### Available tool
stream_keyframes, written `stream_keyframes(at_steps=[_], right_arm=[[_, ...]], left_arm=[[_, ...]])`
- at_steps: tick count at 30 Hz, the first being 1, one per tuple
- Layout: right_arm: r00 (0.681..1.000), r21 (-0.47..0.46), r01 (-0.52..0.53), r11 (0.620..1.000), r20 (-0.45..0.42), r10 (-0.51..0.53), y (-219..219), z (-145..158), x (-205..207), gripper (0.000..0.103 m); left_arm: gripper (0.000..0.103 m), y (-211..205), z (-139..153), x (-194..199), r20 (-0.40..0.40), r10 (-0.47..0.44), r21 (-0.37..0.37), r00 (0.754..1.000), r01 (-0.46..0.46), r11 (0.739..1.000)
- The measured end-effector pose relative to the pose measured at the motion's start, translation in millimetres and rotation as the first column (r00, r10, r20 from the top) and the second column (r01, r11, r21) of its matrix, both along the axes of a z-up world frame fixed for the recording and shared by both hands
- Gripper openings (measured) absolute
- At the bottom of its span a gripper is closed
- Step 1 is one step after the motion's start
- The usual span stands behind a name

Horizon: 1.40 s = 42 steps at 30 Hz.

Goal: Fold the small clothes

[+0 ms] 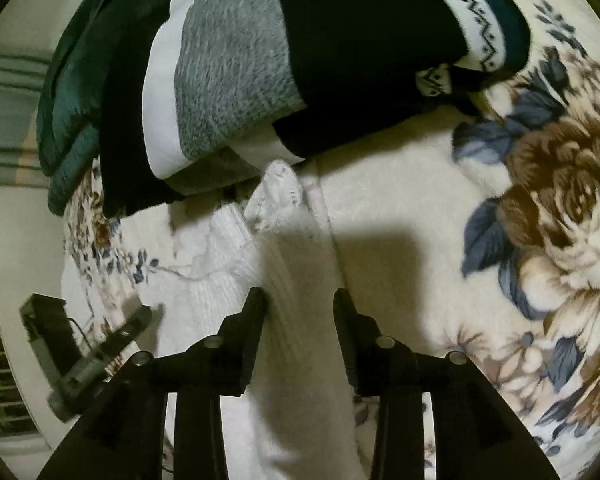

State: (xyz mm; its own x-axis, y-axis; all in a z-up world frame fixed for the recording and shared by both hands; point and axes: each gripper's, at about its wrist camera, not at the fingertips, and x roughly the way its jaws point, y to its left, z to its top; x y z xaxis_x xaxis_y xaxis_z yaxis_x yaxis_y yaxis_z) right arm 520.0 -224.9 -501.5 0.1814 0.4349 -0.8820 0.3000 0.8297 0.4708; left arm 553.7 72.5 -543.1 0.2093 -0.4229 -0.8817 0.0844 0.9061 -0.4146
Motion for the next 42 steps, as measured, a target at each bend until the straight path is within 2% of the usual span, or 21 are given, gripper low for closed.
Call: stream_keyframes(at_steps=[1, 2, 3, 6, 7, 8, 12, 16, 19, 21, 24, 26, 28, 30, 32, 34, 37, 39, 40, 41, 42], right_arm=[[1.000, 0.004, -0.007, 1.000, 0.004, 0.007, 1.2, -0.5, 0.3, 0.038], [1.000, 0.001, -0.015, 1.000, 0.007, 0.015, 3.6, 0.0, 0.5, 0.038], [1.000, -0.009, -0.026, 1.000, 0.010, 0.026, 7.1, 0.0, 0.7, 0.038], [0.998, -0.039, -0.045, 0.998, 0.033, 0.046, 17.9, 3.5, 0.3, 0.037], [0.998, -0.050, -0.047, 0.998, 0.047, 0.050, 19.8, 6.2, -0.8, 0.027], [0.997, -0.059, -0.051, 0.997, 0.062, 0.055, 21.1, 9.2, -2.1, 0.010], [0.991, -0.075, -0.052, 0.996, 0.119, 0.060, 22.6, 24.8, -5.9, 0.007], [0.986, -0.126, -0.064, 0.990, 0.145, 0.082, 31.8, 38.0, 0.4, 0.005], [0.990, -0.170, -0.055, 0.984, 0.118, 0.076, 31.8, 30.5, 14.4, 0.004], [0.993, -0.232, -0.083, 0.969, 0.066, 0.101, 33.0, 14.0, 24.8, 0.004], [0.990, -0.246, -0.131, 0.960, 0.020, 0.140, 36.1, 1.3, 27.2, 0.005], [0.988, -0.202, -0.146, 0.968, 0.011, 0.151, 32.2, 3.4, 22.7, 0.006], [0.991, -0.130, -0.134, 0.982, -0.008, 0.134, 23.0, 4.7, 14.8, 0.013], [0.995, -0.035, -0.096, 0.995, -0.005, 0.095, 4.2, 10.9, -2.3, 0.036], [0.999, 0.030, -0.054, 0.998, 0.001, 0.054, -11.0, 14.9, -25.0, 0.043], [1.000, 0.097, -0.015, 0.995, -0.021, 0.017, -21.0, 11.0, -52.6, 0.043], [0.996, 0.223, 0.031, 0.974, -0.090, -0.011, -21.1, -9.4, -92.2, 0.043], [0.993, 0.267, 0.040, 0.963, -0.118, -0.008, -13.6, -22.3, -112.2, 0.043], [0.992, 0.285, 0.041, 0.958, -0.122, -0.006, -8.9, -28.2, -119.0, 0.043], [0.993, 0.285, 0.049, 0.957, -0.119, -0.016, -5.9, -31.8, -125.5, 0.043], [0.994, 0.267, 0.060, 0.962, -0.104, -0.033, -1.3, -32.1, -130.6, 0.031]], left_arm=[[0.040, -5.4, -1.6, 1.6, 0.015, -0.018, 0.036, 1.000, 0.018, 0.999], [0.011, -10.3, -2.7, 1.6, 0.033, -0.034, 0.079, 0.999, 0.031, 0.996], [0.008, -13.4, -2.7, 1.2, 0.042, -0.046, 0.111, 0.998, 0.041, 0.993], [0.007, -1.6, 10.1, -3.2, 0.097, -0.005, 0.118, 0.995, -0.007, 0.993], [0.007, 5.3, 16.6, -6.1, 0.114, 0.018, 0.108, 0.993, -0.031, 0.994], [0.007, 14.3, 24.8, -9.0, 0.131, 0.052, 0.087, 0.990, -0.063, 0.994], [0.007, 47.1, 42.8, -13.6, 0.130, 0.161, -0.001, 0.978, -0.162, 0.987], [0.007, 43.8, 30.1, -5.2, 0.102, 0.168, 0.011, 0.980, -0.170, 0.985], [0.007, 43.4, 0.6, 7.9, 0.026, 0.165, 0.018, 0.986, -0.166, 0.986], [0.007, 45.5, -17.9, 10.6, -0.026, 0.170, 0.010, 0.985, -0.170, 0.985], [0.012, 46.3, -18.8, 4.5, -0.054, 0.160, -0.049, 0.986, -0.163, 0.985], [0.018, 52.0, -11.5, -3.0, -0.073, 0.162, -0.115, 0.984, -0.170, 0.979], [0.022, 63.0, -0.4, -17.3, -0.077, 0.184, -0.156, 0.980, -0.195, 0.968], [0.024, 78.2, 10.5, -43.6, -0.067, 0.219, -0.203, 0.973, -0.228, 0.952], [0.031, 86.3, 13.9, -65.5, -0.081, 0.233, -0.246, 0.969, -0.246, 0.938], [0.039, 85.9, 13.1, -89.8, -0.099, 0.229, -0.255, 0.968, -0.247, 0.935], [0.040, 68.9, -1.3, -114.9, -0.138, 0.182, -0.241, 0.974, -0.211, 0.947], [0.035, 57.3, -3.4, -125.4, -0.108, 0.183, -0.202, 0.977, -0.202, 0.958], [0.012, 54.4, -1.1, -128.3, -0.091, 0.189, -0.198, 0.978, -0.204, 0.959], [0.006, 51.7, 2.3, -129.9, -0.078, 0.191, -0.190, 0.979, -0.202, 0.961], [0.006, 51.3, 6.0, -130.5, -0.064, 0.197, -0.180, 0.978, -0.206, 0.962]])
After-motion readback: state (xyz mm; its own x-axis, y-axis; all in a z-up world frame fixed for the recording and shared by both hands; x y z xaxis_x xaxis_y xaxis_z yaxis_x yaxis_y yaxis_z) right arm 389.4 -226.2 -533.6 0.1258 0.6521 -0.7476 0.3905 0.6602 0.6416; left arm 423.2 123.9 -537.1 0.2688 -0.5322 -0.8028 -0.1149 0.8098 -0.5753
